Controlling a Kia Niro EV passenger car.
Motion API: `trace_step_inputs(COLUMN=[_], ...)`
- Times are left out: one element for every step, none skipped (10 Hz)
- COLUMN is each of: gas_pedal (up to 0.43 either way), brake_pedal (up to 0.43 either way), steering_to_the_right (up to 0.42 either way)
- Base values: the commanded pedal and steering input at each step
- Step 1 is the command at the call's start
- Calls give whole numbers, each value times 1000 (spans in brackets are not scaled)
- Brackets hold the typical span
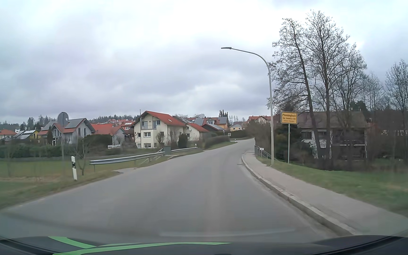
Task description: Follow the waypoints while adhering to traffic rules and regulations
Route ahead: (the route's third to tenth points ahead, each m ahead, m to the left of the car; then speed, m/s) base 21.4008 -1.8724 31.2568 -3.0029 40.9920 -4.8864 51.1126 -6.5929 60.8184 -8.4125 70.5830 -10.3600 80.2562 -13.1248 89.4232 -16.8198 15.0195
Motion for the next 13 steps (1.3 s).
trace_step_inputs(gas_pedal=[47,47,47,47,47,59,59,59,59,59,79,79,79], brake_pedal=[0,0,0,0,0,0,0,0,0,0,0,0,0], steering_to_the_right=[14,15,15,16,17,18,19,19,21,22,22,22,23])
